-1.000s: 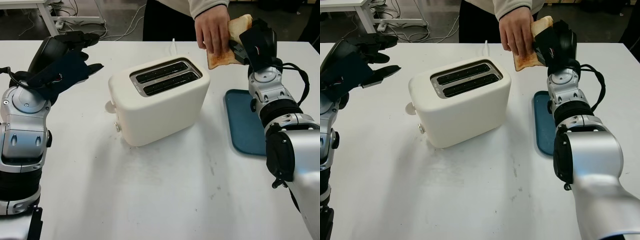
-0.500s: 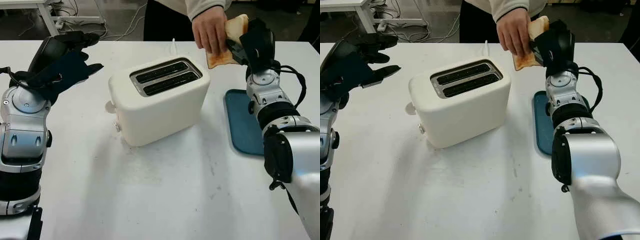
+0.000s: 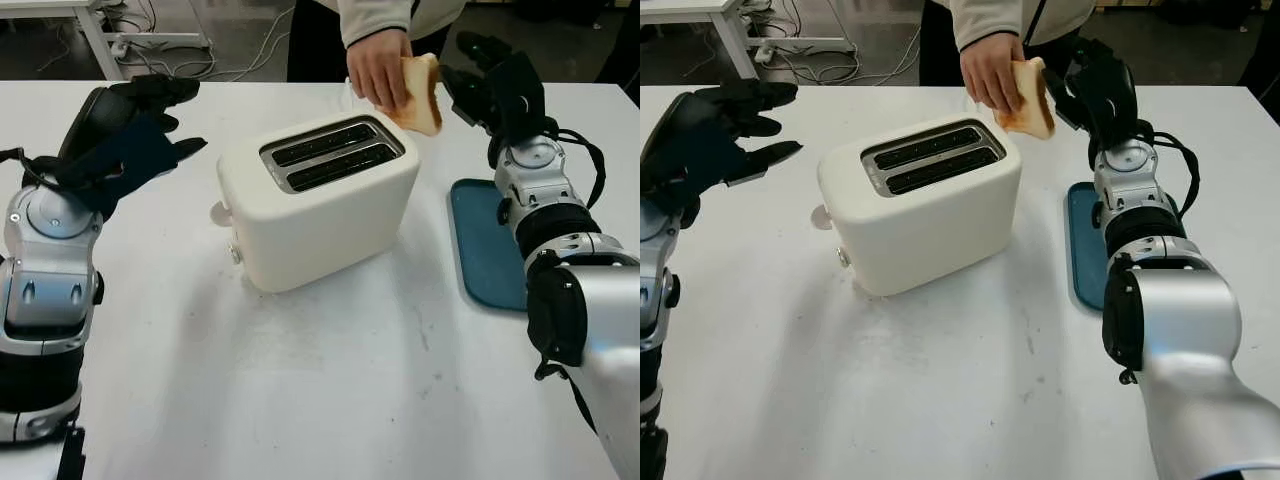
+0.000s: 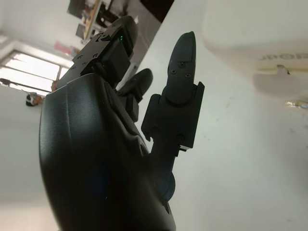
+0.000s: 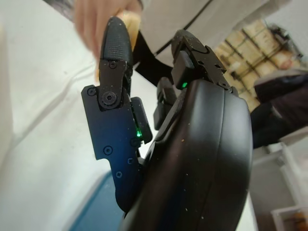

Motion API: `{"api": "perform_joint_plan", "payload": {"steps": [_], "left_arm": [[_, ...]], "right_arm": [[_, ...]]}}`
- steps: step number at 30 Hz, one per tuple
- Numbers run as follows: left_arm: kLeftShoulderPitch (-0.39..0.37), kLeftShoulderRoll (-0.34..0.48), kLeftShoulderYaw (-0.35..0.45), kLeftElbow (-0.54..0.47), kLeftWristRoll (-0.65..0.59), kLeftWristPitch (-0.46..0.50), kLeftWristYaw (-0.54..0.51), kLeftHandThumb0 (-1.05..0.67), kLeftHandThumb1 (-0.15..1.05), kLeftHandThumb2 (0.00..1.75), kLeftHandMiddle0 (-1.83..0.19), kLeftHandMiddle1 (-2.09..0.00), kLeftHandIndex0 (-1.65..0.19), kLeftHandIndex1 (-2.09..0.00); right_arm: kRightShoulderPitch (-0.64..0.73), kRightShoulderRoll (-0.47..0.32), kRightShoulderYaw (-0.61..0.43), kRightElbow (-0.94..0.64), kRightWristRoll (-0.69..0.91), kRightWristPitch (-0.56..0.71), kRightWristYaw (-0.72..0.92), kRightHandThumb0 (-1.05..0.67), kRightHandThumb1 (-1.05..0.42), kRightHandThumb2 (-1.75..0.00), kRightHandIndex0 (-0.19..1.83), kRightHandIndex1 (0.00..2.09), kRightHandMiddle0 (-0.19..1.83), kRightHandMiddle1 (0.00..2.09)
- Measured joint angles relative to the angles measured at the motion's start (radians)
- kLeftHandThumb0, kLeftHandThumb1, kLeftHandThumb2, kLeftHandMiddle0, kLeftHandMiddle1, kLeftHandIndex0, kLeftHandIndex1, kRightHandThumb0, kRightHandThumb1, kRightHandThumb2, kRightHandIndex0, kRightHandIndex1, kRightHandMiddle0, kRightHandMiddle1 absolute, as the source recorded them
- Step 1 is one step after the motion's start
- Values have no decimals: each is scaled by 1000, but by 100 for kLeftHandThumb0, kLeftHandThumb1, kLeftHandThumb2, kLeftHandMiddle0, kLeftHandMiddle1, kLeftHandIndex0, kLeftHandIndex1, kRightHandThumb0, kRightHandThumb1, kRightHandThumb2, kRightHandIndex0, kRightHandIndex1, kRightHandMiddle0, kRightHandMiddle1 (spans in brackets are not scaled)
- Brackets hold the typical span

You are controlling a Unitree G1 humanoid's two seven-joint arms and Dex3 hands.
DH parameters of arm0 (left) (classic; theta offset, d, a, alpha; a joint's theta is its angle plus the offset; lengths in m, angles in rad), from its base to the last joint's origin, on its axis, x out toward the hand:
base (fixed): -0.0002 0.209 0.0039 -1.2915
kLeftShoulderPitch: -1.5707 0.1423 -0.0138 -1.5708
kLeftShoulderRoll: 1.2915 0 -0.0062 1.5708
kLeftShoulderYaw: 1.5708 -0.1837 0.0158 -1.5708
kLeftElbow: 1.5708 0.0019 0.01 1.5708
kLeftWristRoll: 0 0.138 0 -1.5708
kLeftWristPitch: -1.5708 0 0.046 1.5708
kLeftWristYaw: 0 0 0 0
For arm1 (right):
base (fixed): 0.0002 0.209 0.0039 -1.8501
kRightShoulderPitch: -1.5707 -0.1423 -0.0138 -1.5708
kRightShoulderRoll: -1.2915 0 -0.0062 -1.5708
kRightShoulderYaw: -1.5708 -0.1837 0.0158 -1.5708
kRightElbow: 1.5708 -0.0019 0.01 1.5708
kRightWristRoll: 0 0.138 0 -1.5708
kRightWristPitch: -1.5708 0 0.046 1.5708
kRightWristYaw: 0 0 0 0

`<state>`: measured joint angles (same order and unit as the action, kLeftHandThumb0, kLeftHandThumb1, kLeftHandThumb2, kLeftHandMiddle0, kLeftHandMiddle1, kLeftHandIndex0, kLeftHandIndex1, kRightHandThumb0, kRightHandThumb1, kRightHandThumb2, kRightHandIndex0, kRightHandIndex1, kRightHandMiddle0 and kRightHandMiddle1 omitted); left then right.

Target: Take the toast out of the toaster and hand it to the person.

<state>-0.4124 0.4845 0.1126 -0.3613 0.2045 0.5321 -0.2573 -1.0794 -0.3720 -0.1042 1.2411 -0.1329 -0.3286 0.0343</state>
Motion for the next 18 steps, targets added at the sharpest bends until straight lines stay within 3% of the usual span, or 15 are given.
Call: {"api": "perform_joint_plan", "payload": {"steps": [6, 12, 18], "left_arm": [[119, -111, 31, -122, -12, 7, 89, -32, 92, 28, -16, -80, -50, 0], [192, -269, 88, -182, -104, 27, 169, -36, 92, 31, -7, -74, -41, 0], [242, -327, 90, -230, -141, 56, 189, -37, 92, 37, -6, -72, -37, -1]], "right_arm": [[223, 18, 3, -228, 42, -82, 45, -58, -92, -54, 19, 1, 20, 1], [462, 50, 25, -507, 28, -74, 9, -54, -92, -59, 20, 0, 19, 0], [621, 105, 34, -683, 42, -41, 4, -53, -92, -64, 16, 0, 18, 0]]}}
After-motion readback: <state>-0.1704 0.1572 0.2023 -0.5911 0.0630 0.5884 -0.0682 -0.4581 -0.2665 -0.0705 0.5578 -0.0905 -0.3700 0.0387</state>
